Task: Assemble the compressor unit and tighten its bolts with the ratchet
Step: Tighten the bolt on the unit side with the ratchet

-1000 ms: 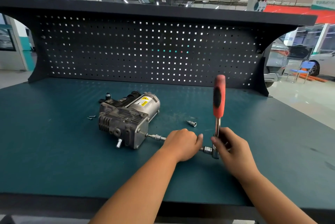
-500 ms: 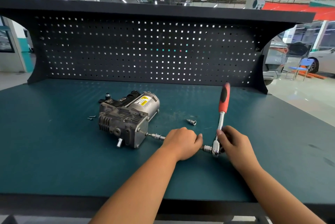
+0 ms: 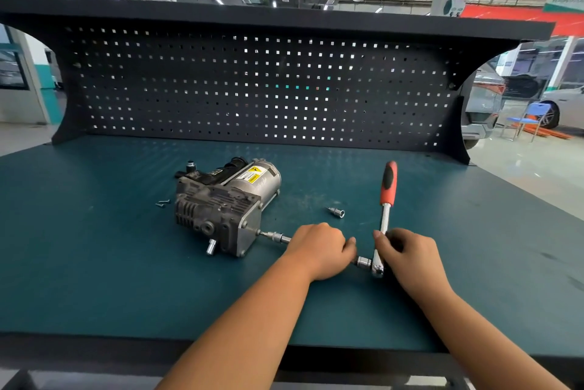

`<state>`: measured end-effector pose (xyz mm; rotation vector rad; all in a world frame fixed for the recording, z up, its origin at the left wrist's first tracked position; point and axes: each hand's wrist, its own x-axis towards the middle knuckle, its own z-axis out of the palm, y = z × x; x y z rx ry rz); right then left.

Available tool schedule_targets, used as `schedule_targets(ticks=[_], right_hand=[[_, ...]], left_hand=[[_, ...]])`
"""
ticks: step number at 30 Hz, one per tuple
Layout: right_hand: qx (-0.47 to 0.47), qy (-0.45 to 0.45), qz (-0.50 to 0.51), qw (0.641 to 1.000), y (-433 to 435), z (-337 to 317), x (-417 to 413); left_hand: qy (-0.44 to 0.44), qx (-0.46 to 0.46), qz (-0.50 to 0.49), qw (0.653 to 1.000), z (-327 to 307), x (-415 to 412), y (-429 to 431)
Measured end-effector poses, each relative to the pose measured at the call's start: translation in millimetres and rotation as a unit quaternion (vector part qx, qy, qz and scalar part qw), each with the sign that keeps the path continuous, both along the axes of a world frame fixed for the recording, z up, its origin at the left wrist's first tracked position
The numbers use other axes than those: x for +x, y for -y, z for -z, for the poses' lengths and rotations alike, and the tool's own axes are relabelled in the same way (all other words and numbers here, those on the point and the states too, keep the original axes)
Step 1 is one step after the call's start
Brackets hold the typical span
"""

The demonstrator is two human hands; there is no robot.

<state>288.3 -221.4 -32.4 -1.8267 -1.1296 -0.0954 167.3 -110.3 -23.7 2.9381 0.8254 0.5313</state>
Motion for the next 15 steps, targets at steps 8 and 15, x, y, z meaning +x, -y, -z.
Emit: schedule_targets(ticks=[8,15], right_hand=[[0.101,0.341,-0.141,0.924,12.1,-1.0,-12.7],[-0.016,-0.032,0.005,0.999,-6.5,0.3,-4.6]], left_hand=[[0.033,-0.035,-0.017,0.999,-1.8,4.2,-5.4],[0.007,0.014,-0.004,1.0,4.1,3.2,-4.5]])
